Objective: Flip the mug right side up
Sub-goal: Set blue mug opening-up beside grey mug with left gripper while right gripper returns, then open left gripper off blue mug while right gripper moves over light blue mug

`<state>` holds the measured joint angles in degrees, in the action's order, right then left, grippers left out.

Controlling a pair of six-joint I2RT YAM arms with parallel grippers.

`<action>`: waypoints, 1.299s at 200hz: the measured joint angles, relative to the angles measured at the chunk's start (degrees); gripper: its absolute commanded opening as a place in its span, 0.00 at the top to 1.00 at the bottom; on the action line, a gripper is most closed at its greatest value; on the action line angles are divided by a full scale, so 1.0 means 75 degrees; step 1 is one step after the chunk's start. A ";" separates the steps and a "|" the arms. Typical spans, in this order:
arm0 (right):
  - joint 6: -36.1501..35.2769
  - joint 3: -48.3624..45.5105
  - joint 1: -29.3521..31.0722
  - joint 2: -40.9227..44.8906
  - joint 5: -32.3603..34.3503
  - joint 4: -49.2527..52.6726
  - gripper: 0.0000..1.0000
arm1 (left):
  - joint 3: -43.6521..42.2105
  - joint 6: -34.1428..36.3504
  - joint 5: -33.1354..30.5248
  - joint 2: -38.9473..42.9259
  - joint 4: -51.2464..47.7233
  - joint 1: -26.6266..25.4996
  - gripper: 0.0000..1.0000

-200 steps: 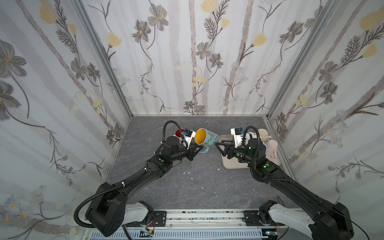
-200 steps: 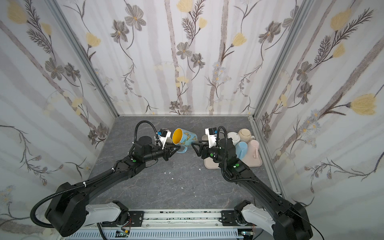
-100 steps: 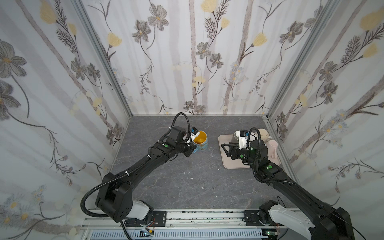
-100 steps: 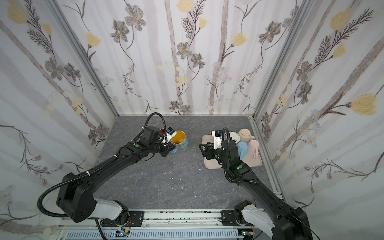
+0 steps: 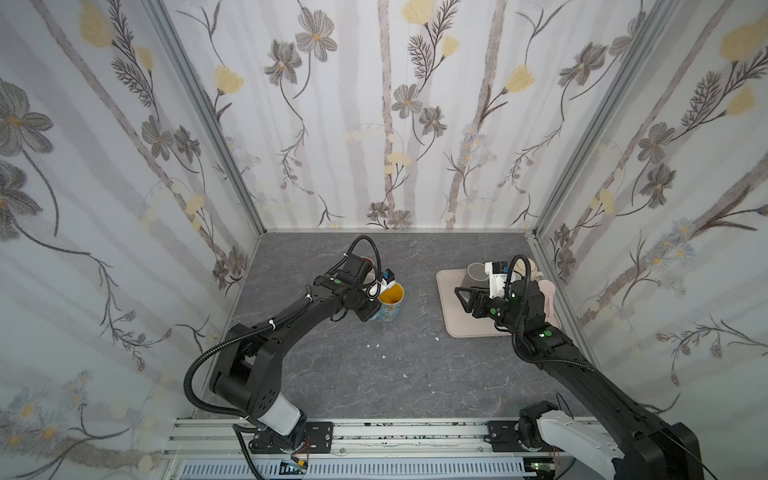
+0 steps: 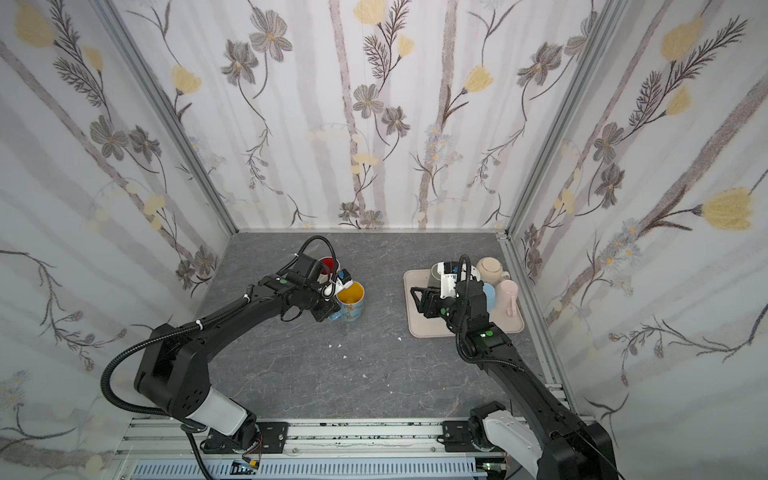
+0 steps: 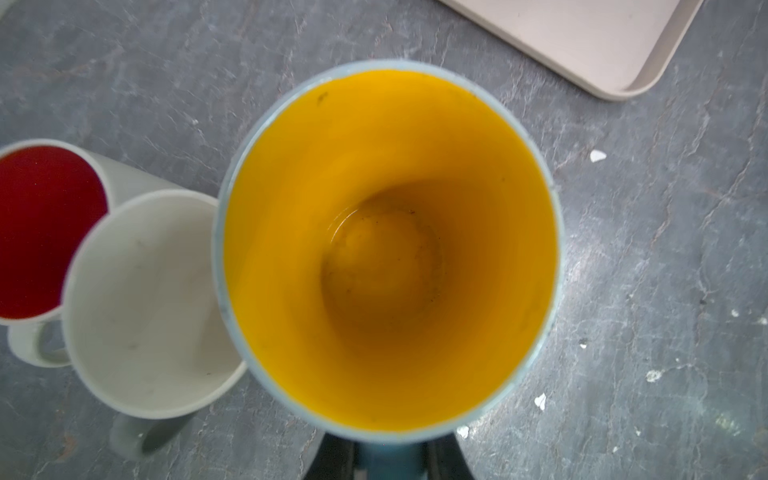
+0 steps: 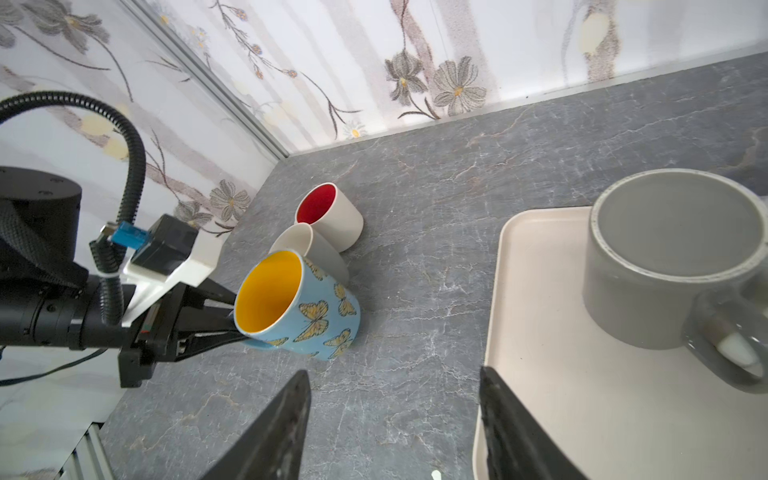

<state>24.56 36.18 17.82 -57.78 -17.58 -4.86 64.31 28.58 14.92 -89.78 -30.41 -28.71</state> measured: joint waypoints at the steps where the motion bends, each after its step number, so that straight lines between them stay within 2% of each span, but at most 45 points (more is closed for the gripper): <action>1: 0.0000 0.0000 -0.0012 -0.0003 0.0000 0.0006 0.36 | -0.0023 0.0017 -0.0015 0.0003 -0.0015 0.0003 1.00; 84: -0.0026 0.0003 -0.1355 -0.0664 -0.0210 0.0207 0.36 | -0.0772 0.0825 0.0128 0.0417 -0.0044 0.0679 1.00; 160: -0.0029 0.0131 -0.1757 -0.1055 -0.0425 0.0213 0.35 | -0.1102 0.1169 0.0312 0.0425 0.0207 0.1081 1.00; 187: -0.0029 0.0347 -0.1848 -0.1317 -0.0530 0.0213 0.35 | -0.1259 0.1239 0.0443 0.0493 0.0385 0.1221 0.86; 209: -0.0032 0.0586 -0.1953 -0.1545 -0.0662 0.0242 0.34 | -0.1309 0.1343 0.0309 0.0519 0.0478 0.1303 0.58; 220: -0.0032 0.0714 -0.2043 -0.1638 -0.0670 0.0274 0.34 | -0.1378 0.1341 -0.0055 0.0565 0.0495 0.1358 0.49; 237: -0.0038 0.0845 -0.2186 -0.1743 -0.0670 0.0373 0.33 | -0.1553 0.1338 -0.0385 0.0807 0.0539 0.1501 0.41; 260: -0.0085 0.1186 -0.2416 -0.1821 -0.0615 0.0632 0.33 | -0.1746 0.1335 -0.0592 0.1311 0.0705 0.1597 0.35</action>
<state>23.92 45.08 -0.30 -71.44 -22.20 -0.12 51.22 38.59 10.48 -79.94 -25.12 -16.73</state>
